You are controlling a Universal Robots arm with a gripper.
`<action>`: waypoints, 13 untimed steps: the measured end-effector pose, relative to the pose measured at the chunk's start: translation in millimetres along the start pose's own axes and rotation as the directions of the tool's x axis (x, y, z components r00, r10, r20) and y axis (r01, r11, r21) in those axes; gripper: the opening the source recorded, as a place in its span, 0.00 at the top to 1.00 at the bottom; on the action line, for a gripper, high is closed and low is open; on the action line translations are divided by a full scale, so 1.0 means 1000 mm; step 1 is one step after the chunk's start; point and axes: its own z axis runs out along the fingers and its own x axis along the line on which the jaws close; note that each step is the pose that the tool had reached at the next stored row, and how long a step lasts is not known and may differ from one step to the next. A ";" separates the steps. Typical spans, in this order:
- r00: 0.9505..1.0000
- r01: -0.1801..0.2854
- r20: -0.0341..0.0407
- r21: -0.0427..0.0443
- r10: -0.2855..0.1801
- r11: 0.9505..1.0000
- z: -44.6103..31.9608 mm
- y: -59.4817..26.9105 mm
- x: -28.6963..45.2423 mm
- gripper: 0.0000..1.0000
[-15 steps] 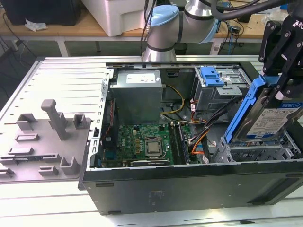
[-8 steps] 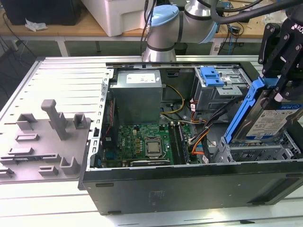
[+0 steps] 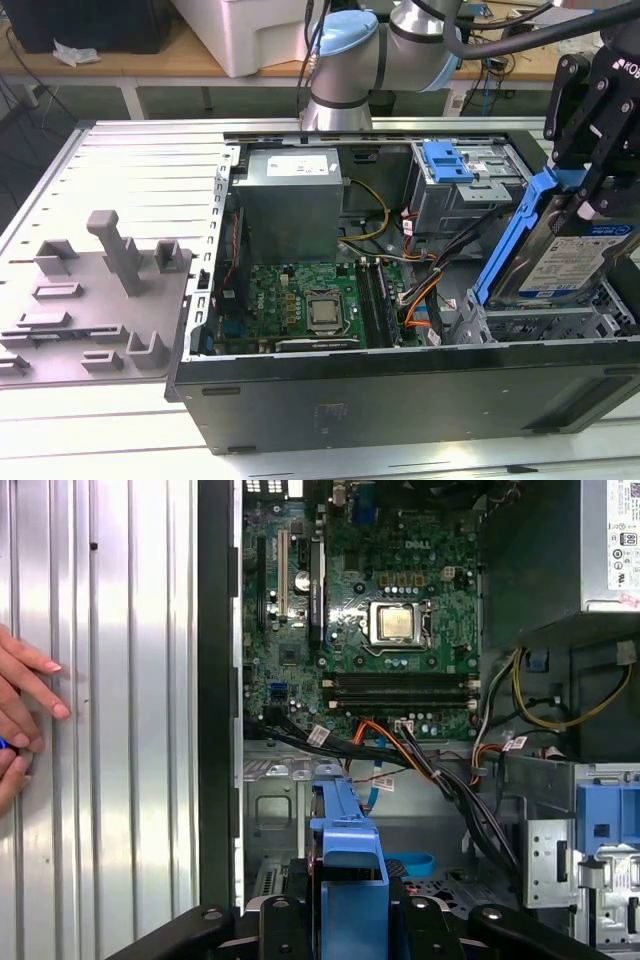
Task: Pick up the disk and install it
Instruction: 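Insert the disk into the insertion slot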
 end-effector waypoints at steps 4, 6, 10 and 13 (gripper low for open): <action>1.000 -0.001 0.000 0.000 0.001 1.000 0.0019 -0.0001 0.0003 0.64; 1.000 -0.001 0.001 0.000 0.001 1.000 0.0027 -0.0002 0.0005 0.64; 1.000 -0.001 0.001 0.000 0.001 1.000 0.0042 -0.0004 0.0011 0.64; 1.000 -0.002 0.002 0.000 0.002 1.000 0.0055 -0.0005 0.0014 0.64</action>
